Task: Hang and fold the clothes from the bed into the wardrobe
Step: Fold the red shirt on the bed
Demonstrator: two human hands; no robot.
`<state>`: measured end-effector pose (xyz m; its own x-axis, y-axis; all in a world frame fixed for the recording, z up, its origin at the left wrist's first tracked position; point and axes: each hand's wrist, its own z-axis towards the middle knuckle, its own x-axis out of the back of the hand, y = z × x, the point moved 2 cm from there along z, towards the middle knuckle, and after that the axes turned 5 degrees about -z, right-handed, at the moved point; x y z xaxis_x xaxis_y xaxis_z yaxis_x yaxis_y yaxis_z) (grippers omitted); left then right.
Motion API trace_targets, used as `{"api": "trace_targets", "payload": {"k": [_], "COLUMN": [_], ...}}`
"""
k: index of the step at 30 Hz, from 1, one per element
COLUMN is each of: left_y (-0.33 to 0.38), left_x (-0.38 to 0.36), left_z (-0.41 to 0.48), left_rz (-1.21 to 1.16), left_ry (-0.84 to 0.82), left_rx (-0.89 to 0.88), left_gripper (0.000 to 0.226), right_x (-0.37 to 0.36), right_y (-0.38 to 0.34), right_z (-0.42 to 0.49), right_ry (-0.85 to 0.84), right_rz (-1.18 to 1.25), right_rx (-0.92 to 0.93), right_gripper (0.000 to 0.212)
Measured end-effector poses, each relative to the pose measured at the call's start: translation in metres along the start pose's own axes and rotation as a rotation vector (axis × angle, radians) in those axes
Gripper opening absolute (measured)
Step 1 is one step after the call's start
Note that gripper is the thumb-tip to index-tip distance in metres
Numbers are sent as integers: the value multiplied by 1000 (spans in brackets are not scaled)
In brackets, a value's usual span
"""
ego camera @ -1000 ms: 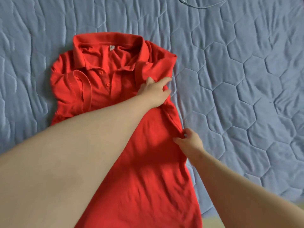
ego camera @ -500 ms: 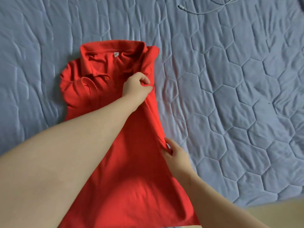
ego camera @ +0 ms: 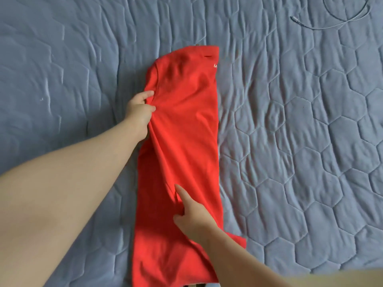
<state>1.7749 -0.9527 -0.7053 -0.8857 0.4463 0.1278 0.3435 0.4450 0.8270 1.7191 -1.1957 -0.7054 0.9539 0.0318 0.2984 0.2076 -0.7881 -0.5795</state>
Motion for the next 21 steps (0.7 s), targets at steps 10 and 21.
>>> {"api": "trace_targets", "payload": {"k": [10,21], "left_y": [-43,-126], "left_x": [30,105], "left_z": [-37,-147], "left_rz": [338,333], "left_ry": [-170,-254], "left_rx": [-157,390], "left_gripper": [76,13], "right_x": [-45,-114], "right_y": [21,-15], "right_z": [-27,-56], "right_ry": [86,-3], "right_rz": [-216,-82], "right_rx": [-320,-156], "right_gripper": [22,44]}}
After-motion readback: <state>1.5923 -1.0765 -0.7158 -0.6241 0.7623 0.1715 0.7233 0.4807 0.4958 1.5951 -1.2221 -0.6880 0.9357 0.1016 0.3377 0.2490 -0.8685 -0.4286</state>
